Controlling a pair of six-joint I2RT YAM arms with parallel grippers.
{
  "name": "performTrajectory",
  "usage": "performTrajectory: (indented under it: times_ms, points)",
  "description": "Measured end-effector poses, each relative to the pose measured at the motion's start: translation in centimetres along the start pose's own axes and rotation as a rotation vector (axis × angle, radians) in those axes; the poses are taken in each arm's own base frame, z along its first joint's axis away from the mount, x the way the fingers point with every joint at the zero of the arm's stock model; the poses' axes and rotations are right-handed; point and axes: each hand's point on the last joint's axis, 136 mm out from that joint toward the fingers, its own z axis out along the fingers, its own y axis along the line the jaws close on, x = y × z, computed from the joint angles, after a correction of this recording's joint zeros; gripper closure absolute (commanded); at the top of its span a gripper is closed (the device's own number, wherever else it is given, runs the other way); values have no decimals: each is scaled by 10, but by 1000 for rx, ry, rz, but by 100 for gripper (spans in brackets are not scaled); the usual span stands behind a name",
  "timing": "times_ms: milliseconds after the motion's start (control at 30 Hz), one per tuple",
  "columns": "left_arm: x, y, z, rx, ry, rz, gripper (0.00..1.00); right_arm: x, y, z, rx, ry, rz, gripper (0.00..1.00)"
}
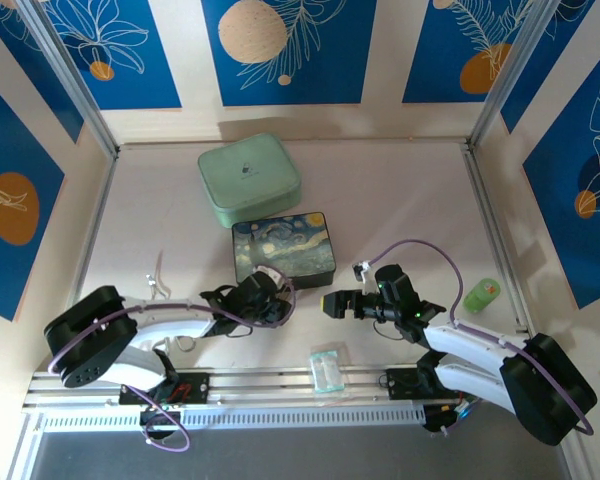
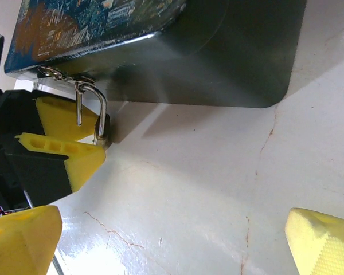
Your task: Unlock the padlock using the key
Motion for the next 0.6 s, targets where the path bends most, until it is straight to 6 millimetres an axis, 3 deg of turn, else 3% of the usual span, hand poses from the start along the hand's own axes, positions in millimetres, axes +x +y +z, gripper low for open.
performTrajectory:
  times_ms: [100, 600]
  points:
    - [1, -3, 0, 16, 6, 31, 54, 0, 0, 0, 1, 0, 0, 0]
    - [5, -12, -2, 140, 42, 21, 58, 4, -6, 4, 19, 19, 11, 1]
